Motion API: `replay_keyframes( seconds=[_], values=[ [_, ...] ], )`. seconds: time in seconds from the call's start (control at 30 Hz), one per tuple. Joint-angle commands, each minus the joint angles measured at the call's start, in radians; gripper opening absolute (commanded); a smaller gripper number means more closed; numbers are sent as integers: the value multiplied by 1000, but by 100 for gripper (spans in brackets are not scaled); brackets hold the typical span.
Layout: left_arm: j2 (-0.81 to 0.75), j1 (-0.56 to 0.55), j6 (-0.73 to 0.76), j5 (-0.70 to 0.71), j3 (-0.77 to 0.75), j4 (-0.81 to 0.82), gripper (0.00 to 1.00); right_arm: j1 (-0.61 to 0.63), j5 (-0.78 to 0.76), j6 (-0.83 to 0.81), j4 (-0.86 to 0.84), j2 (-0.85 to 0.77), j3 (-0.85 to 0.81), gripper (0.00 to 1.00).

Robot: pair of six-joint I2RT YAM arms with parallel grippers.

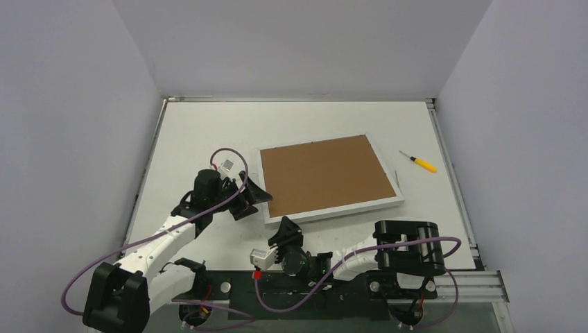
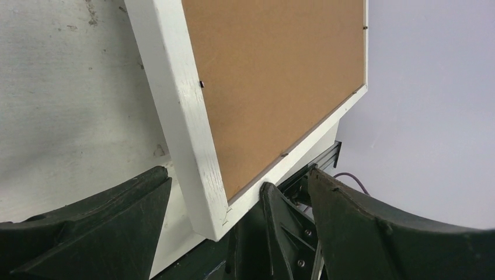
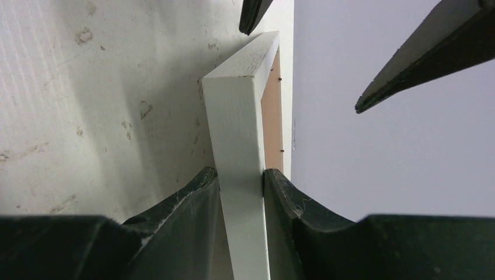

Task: Take the photo out of the frame
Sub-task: Turn over the photo frame at the center of the board.

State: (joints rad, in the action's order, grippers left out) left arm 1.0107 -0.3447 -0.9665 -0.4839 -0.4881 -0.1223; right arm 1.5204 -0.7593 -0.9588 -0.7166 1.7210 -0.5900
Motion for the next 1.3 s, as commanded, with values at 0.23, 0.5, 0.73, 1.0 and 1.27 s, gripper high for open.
replay_keyframes(
  seconds=[0.23, 0.5, 0.73, 1.0, 1.27],
  values=[
    [108, 38, -128, -1, 102, 322, 82, 15, -45, 11, -80, -86, -43, 5],
    [220, 38, -173, -41, 118, 480, 69, 26, -34, 21, -49, -80, -73, 5],
    [265, 39, -240, -71, 129, 633, 37, 32, -45, 18, -35, -57, -106, 6],
    [158, 65, -210, -32, 98, 492, 14, 42, -95, -19, -48, -56, -107, 36],
    [86, 104, -195, -65, 49, 398, 13, 34, -76, 138, -73, -255, 23, 99]
  ],
)
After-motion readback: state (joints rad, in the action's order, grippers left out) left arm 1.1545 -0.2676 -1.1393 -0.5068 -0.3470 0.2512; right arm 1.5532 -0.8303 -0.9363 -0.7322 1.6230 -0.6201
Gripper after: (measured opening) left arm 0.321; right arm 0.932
